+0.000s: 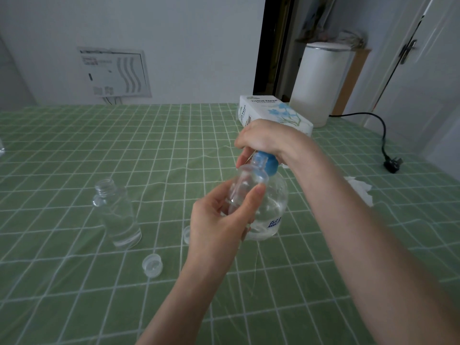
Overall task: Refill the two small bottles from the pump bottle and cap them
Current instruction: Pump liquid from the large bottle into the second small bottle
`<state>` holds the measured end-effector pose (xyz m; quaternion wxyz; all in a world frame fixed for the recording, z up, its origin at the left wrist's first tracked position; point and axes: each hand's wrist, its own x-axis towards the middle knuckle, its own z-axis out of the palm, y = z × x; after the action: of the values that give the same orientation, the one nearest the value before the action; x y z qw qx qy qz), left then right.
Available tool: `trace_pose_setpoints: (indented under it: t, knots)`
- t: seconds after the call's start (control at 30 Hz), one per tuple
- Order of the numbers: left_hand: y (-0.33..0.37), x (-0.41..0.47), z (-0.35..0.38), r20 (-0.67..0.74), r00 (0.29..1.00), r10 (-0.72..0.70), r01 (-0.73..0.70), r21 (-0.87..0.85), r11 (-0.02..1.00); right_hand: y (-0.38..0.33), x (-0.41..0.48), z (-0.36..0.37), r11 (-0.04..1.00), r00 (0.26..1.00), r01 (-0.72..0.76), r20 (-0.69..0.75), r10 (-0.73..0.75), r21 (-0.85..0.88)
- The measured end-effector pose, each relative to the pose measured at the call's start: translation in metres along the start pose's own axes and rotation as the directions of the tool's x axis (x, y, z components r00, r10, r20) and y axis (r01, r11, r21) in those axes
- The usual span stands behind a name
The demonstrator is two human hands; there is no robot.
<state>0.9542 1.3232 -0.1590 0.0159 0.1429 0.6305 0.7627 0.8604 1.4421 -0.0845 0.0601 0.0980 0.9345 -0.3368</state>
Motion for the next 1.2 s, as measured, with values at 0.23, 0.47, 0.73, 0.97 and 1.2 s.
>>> trace_pose_setpoints:
  t: [0.23, 0.47, 0.73, 0.97, 1.2]
  knots:
    - [0.001, -0.001, -0.001, -0.005, 1.000, -0.009, 0.009, 0.012, 1.000, 0.000, -0.001, 0.002, 1.000, 1.000, 0.005, 0.010, -0.005, 0.002]
    - [0.004, 0.000, -0.001, 0.027, 1.000, -0.006, 0.006, -0.009, 1.000, -0.006, -0.007, -0.011, 0.997, 0.999, 0.029, -0.039, -0.031, -0.068]
    - [0.004, 0.001, -0.001, 0.018, 1.000, -0.002, 0.002, -0.010, 1.000, -0.006, -0.004, -0.007, 0.998, 0.999, 0.004, -0.033, -0.006, -0.064]
    - [0.000, -0.002, -0.001, -0.002, 1.000, -0.014, 0.014, 0.020, 1.000, 0.001, 0.002, 0.002, 1.000, 1.000, -0.022, 0.006, 0.022, -0.013]
    - [0.002, -0.001, -0.001, 0.010, 1.000, -0.020, 0.020, -0.002, 1.000, -0.003, -0.003, -0.005, 0.999, 0.999, 0.013, -0.030, -0.014, -0.042]
